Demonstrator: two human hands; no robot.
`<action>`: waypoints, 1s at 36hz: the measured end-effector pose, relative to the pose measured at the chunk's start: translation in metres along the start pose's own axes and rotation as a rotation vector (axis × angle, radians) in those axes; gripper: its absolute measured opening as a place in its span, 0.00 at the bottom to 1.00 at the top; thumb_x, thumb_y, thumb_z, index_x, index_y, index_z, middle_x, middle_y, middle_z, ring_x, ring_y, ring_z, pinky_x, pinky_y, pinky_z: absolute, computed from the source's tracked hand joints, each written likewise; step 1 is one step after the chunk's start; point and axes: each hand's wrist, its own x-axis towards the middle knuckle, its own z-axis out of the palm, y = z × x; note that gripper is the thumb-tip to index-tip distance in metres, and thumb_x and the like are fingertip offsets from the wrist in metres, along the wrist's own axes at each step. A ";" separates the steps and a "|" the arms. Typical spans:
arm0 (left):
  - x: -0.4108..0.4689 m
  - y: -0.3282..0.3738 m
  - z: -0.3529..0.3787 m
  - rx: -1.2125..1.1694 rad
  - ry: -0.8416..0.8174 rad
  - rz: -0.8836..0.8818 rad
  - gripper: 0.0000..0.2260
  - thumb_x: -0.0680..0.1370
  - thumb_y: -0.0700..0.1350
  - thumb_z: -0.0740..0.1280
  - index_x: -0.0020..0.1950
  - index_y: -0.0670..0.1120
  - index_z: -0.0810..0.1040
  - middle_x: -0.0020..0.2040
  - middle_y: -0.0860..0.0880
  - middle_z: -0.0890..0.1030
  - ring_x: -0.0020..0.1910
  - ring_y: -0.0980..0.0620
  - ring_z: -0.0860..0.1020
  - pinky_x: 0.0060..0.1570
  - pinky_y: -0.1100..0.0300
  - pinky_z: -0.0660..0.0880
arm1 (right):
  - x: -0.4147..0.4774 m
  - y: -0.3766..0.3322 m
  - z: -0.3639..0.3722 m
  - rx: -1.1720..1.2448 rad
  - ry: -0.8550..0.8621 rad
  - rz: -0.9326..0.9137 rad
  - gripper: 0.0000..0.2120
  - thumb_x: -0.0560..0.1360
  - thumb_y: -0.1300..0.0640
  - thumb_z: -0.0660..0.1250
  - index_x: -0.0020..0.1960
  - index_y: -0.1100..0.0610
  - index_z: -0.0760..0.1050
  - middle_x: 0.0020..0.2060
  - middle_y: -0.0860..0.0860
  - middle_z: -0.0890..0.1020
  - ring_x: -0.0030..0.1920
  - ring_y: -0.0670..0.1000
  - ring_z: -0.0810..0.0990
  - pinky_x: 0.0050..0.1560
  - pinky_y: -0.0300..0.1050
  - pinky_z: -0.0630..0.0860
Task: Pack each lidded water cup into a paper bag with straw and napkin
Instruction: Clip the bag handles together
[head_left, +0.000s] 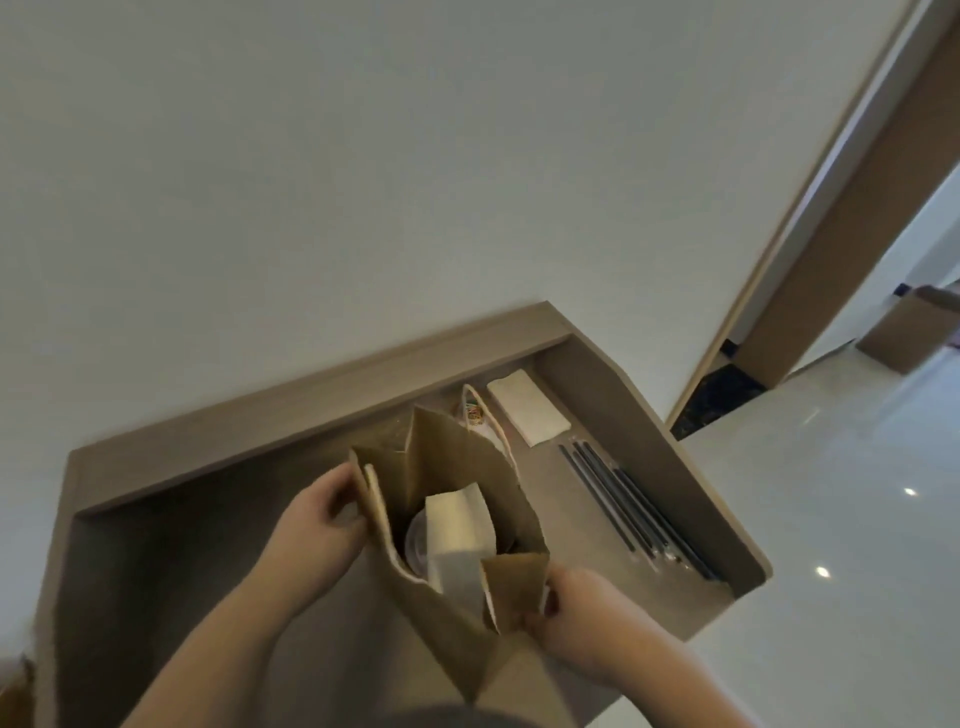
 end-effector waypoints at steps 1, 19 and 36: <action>-0.005 0.000 -0.001 0.011 -0.005 0.007 0.16 0.79 0.40 0.74 0.59 0.60 0.82 0.54 0.61 0.86 0.56 0.60 0.83 0.56 0.60 0.77 | 0.003 0.005 -0.001 0.024 0.047 -0.030 0.10 0.80 0.44 0.68 0.61 0.37 0.77 0.52 0.44 0.85 0.53 0.45 0.83 0.58 0.44 0.82; -0.064 -0.051 0.046 0.338 -0.259 -0.452 0.32 0.70 0.60 0.80 0.67 0.45 0.78 0.57 0.50 0.83 0.58 0.52 0.82 0.60 0.59 0.78 | 0.067 0.059 0.013 0.523 -0.016 -0.059 0.07 0.76 0.47 0.73 0.54 0.43 0.83 0.48 0.43 0.87 0.51 0.46 0.87 0.54 0.43 0.85; -0.082 -0.007 0.011 0.130 0.064 -0.165 0.18 0.67 0.49 0.84 0.50 0.67 0.85 0.61 0.63 0.78 0.60 0.65 0.77 0.58 0.70 0.72 | 0.053 0.038 -0.037 0.327 -0.107 -0.561 0.08 0.78 0.47 0.75 0.56 0.37 0.85 0.60 0.37 0.80 0.62 0.42 0.81 0.64 0.47 0.79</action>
